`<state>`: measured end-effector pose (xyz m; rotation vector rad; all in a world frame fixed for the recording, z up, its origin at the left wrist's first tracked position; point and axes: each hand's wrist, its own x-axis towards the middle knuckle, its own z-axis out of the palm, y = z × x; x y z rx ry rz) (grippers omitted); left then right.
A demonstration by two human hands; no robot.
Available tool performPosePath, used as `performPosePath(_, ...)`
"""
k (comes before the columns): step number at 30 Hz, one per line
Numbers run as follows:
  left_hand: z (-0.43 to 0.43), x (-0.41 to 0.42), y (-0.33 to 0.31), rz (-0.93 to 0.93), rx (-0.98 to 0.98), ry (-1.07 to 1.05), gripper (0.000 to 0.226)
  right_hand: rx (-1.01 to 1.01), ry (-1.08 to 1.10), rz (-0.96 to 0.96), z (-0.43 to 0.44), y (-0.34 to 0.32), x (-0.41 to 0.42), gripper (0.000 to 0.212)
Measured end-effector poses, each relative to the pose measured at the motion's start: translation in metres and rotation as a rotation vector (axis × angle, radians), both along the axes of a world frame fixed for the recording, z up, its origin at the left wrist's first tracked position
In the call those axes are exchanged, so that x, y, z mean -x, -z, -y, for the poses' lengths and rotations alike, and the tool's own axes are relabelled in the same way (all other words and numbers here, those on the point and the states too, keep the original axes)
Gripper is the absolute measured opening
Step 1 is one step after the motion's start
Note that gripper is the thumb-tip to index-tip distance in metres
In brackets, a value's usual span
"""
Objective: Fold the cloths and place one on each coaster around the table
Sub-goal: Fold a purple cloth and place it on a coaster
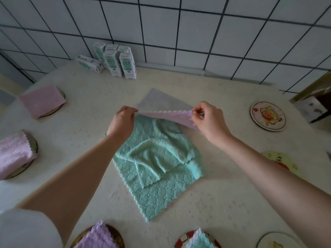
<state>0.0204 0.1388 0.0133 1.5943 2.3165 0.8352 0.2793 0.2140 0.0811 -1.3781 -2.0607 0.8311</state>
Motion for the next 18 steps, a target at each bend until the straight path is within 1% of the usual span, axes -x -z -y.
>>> performPosePath(2,-0.010,-0.004,-0.018,0.041,-0.042,-0.039,0.027,-0.035,0.023,0.014,-0.014,-0.007,-0.004,0.007)
performPosePath(7,-0.032,-0.028,-0.061,0.015,-0.121,-0.034,0.026,-0.152,0.021,-0.061,-0.041,-0.038,-0.028,0.008)
performPosePath(12,-0.038,-0.071,-0.094,-0.155,-0.291,0.077,0.023,-0.300,0.048,-0.186,-0.047,-0.067,-0.081,0.006)
performPosePath(15,-0.026,-0.112,-0.103,-0.237,-0.348,0.153,0.023,-0.344,0.061,-0.215,-0.038,-0.075,-0.127,0.006)
performPosePath(18,-0.006,-0.161,-0.102,-0.261,-0.376,0.216,0.022,-0.366,0.054,-0.202,-0.023,-0.074,-0.182,0.007)
